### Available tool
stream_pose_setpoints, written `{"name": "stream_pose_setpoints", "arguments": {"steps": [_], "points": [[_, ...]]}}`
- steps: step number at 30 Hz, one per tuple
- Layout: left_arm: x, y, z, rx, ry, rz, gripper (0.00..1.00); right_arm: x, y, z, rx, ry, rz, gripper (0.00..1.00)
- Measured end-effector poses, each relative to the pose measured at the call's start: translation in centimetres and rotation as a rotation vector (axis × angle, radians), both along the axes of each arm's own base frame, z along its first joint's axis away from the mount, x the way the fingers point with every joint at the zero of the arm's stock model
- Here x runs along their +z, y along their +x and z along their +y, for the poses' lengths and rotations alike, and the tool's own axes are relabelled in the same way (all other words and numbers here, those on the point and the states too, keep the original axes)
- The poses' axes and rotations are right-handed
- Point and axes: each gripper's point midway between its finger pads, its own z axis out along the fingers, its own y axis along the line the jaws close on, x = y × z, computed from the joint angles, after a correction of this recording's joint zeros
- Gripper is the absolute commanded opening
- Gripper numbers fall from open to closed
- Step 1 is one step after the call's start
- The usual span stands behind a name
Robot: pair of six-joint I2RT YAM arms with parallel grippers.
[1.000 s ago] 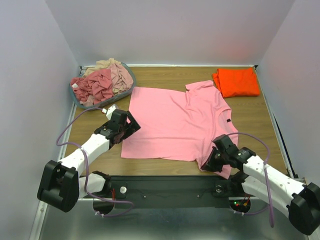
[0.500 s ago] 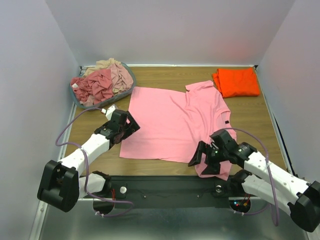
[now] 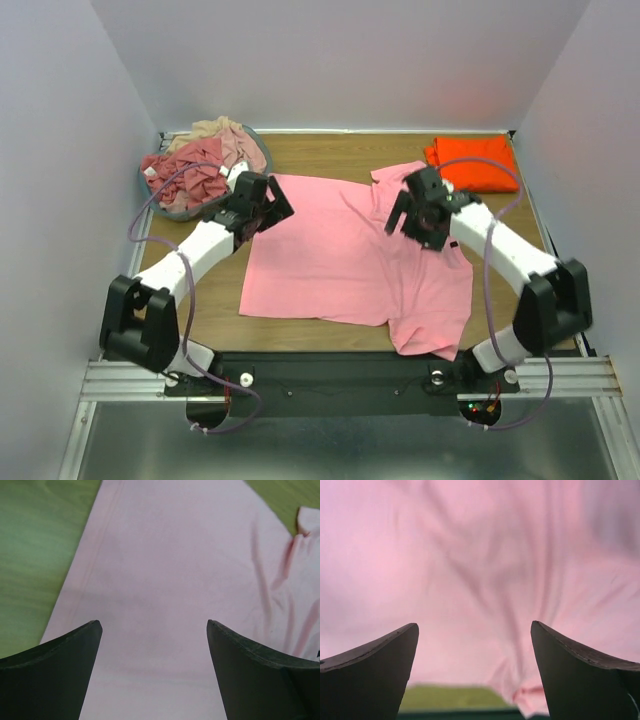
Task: Fold and stack the t-shirts
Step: Flatten the tshirt out
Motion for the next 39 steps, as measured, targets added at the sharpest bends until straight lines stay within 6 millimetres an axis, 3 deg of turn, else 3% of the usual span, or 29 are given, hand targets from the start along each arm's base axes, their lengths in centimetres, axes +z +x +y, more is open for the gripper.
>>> {"name": "stream_pose_setpoints", "arguments": {"steps": [4,7,11,14,18,28,35,39], "points": [[1.1,4.3,-1.3,-0.029,0.049,-0.032,0.98,-1.1,10.1,-4.8,-0.124,-0.086,-0.037,1.00],[-0.5,6.4,-1.8,-0.043,0.100,-0.003,0.98,-3.1,14.9,-7.2,-0.137,-0.132,-0.022,1.00],[-3.1,9.3,-2.5,-0.072,0.164,0.038,0.98,-5.8,22.2,-6.5,-0.023,-0.156,-0.058,1.00],[-5.2,10.2,-2.2,-0.085,0.198,0.077,0.98,-7.6,25.5,-5.5,0.062,-0.186,-0.075,1.00],[-6.9,11.6,-0.9,-0.079,0.226,0.108,0.98,-8.3,28.8,-4.7,0.133,-0.221,-0.124,1.00],[-9.6,14.7,0.4,-0.050,0.256,0.150,0.98,-8.5,33.3,-4.7,0.207,-0.292,-0.211,1.00],[-9.4,17.4,0.4,-0.036,0.242,0.138,0.99,-8.5,35.6,-3.8,0.274,-0.297,-0.282,1.00],[-9.3,18.9,0.7,-0.032,0.226,0.123,0.98,-8.3,36.0,-3.6,0.307,-0.300,-0.301,1.00]]}}
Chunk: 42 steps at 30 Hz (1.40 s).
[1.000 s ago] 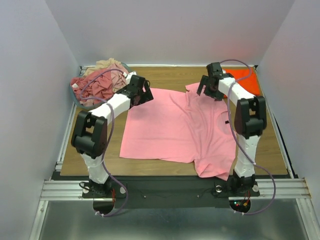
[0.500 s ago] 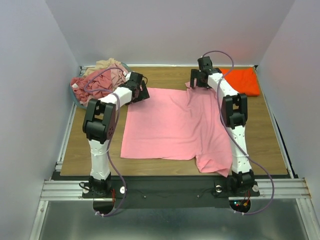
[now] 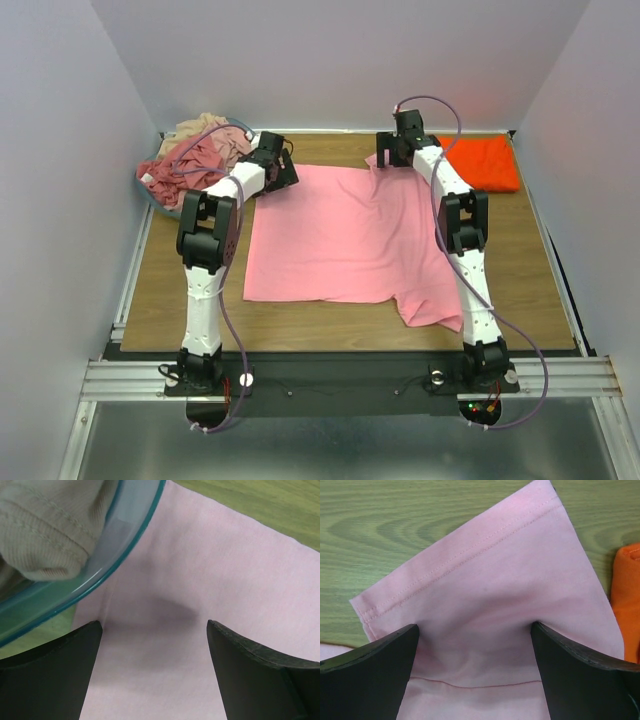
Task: Fold and stack the t-shirts
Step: Flatten the tshirt out
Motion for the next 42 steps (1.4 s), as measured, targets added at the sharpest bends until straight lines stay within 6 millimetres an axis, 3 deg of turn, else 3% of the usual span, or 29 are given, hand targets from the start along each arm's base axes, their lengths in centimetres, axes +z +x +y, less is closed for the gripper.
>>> {"name": "stream_pose_setpoints", "arguments": {"steps": [7,10,14,16,18,19,21,22,24,26,28,29,31,33,38,42], "points": [[0.8,-0.4,-0.6,-0.032,-0.029,0.005,0.98,0.6,-1.0,0.1,0.023,0.001,0.018,1.00],[3.3,-1.9,-0.9,-0.049,-0.039,-0.014,0.98,2.4,-2.7,0.3,0.033,0.024,0.036,1.00],[10.8,-4.9,-2.4,-0.090,-0.075,-0.126,0.98,8.8,-5.4,0.8,0.042,0.063,-0.010,1.00],[15.0,-6.9,-3.4,-0.111,-0.103,-0.210,0.98,13.9,-7.4,1.4,0.046,0.093,-0.080,1.00],[18.7,-10.2,-3.9,-0.115,-0.136,-0.282,0.98,18.3,-10.4,2.1,0.039,0.145,-0.149,1.00],[19.5,-11.5,-4.0,-0.113,-0.147,-0.304,0.98,19.2,-11.9,2.1,0.033,0.164,-0.161,1.00],[20.0,-16.3,-3.4,-0.096,-0.185,-0.315,0.98,20.2,-16.6,2.1,-0.002,0.223,-0.156,1.00],[19.5,-18.1,-2.7,-0.074,-0.203,-0.315,0.98,20.1,-18.6,1.9,-0.021,0.251,-0.157,1.00],[17.0,-21.1,-0.7,-0.011,-0.205,-0.273,0.99,17.9,-22.7,1.0,-0.072,0.286,-0.108,1.00],[12.9,-24.9,1.9,0.076,-0.191,-0.188,0.98,15.3,-25.9,-0.1,-0.142,0.313,-0.063,1.00],[9.1,-28.0,4.0,0.156,-0.171,-0.098,0.99,11.6,-30.8,-1.8,-0.234,0.325,0.015,1.00],[7.0,-29.7,4.8,0.194,-0.164,-0.050,0.98,11.0,-32.0,-2.2,-0.263,0.341,0.017,1.00],[4.8,-31.6,5.7,0.238,-0.161,0.000,0.98,10.3,-35.0,-3.1,-0.329,0.397,0.001,1.00],[3.1,-33.2,6.4,0.278,-0.163,0.044,0.98,11.0,-37.0,-3.6,-0.369,0.476,-0.059,1.00],[0.5,-34.4,6.6,0.341,-0.185,0.096,0.95,12.4,-38.9,-3.3,-0.364,0.592,-0.129,1.00],[-1.3,-34.5,6.4,0.371,-0.171,0.149,0.76,10.5,-39.9,-1.1,-0.292,0.642,-0.009,1.00]]}}
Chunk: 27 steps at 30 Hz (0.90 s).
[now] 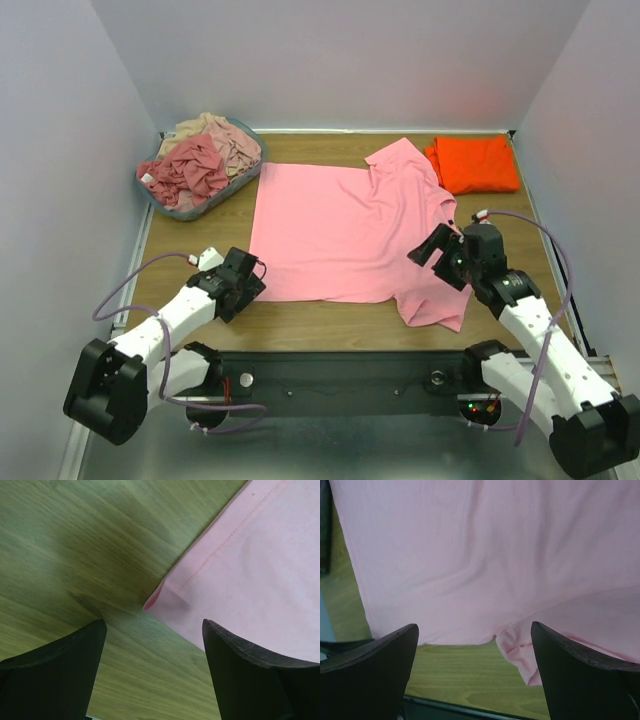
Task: Fold and stack the t-shirts
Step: Flatten the tshirt out
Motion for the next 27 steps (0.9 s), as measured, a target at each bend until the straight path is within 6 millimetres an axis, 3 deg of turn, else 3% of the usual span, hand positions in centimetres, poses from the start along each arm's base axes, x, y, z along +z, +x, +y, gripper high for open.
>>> {"name": "stream_pose_setpoints", "arguments": {"steps": [3,4,6,7,9,16,18,22,24,25,27], "points": [[-0.6,0.5,-0.1,0.009,0.009,0.012,0.62,-2.2,-1.4,1.9,0.111,0.045,0.099,1.00],[-0.7,0.8,-0.2,0.014,0.009,0.008,0.49,-2.9,-2.0,2.4,0.147,0.058,0.129,1.00],[-0.8,1.1,-0.2,0.021,0.008,0.003,0.36,-3.6,-3.4,3.0,0.202,0.075,0.177,1.00],[-1.0,1.3,-0.3,0.023,0.011,0.005,0.21,-3.9,-3.9,3.1,0.215,0.066,0.195,1.00],[-1.0,1.6,-0.3,0.023,0.008,0.001,0.02,-4.4,-5.1,3.5,0.245,0.030,0.226,1.00],[-1.0,2.1,-0.2,0.041,0.001,-0.015,0.00,-7.3,-10.2,6.5,0.386,-0.128,0.351,1.00],[-1.0,2.3,-0.1,0.049,0.000,-0.023,0.00,-8.6,-11.2,6.5,0.380,-0.190,0.401,0.97],[-0.8,2.5,0.2,0.056,-0.002,-0.043,0.00,-9.4,-11.7,5.8,0.327,-0.253,0.417,0.91],[-0.5,2.7,0.2,0.053,-0.009,-0.063,0.00,-9.5,-11.4,5.6,0.301,-0.270,0.408,0.84],[-0.4,2.8,0.2,0.049,-0.013,-0.073,0.00,-9.6,-11.3,5.5,0.290,-0.275,0.406,0.69],[-0.1,2.9,0.1,0.041,-0.019,-0.087,0.00,-9.9,-10.9,5.3,0.276,-0.295,0.404,0.58]]}}
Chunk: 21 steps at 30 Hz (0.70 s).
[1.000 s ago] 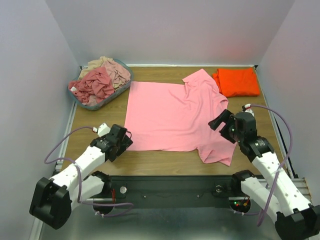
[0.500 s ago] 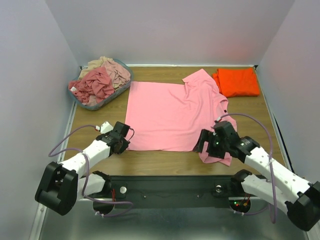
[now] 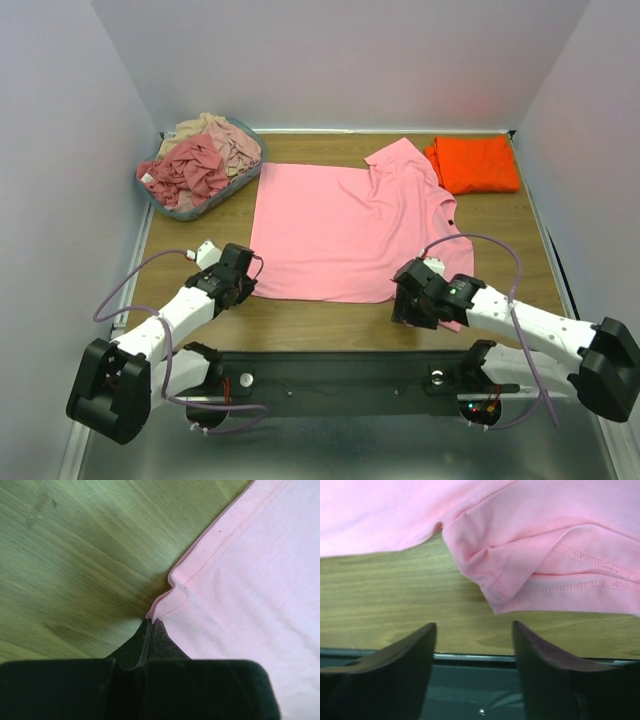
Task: Fold and stack the t-shirts
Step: Flatten the tshirt out
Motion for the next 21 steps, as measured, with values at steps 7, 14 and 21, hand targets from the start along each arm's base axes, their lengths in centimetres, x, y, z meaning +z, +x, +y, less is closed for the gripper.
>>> {"name": "stream_pose_setpoints", "arguments": {"steps": [7,14,21], "points": [[0.3,0.1,-0.2,-0.015,-0.011,-0.024,0.00,-1.8,1.1,-0.5,-0.035,-0.085,0.003,0.44],[0.3,-0.1,-0.2,-0.022,-0.016,-0.029,0.00,-2.7,1.0,-1.0,-0.064,-0.104,0.004,0.25],[0.3,-0.2,-0.2,-0.027,-0.016,-0.033,0.00,-2.9,1.0,-0.5,-0.058,-0.077,0.004,0.00]]}}
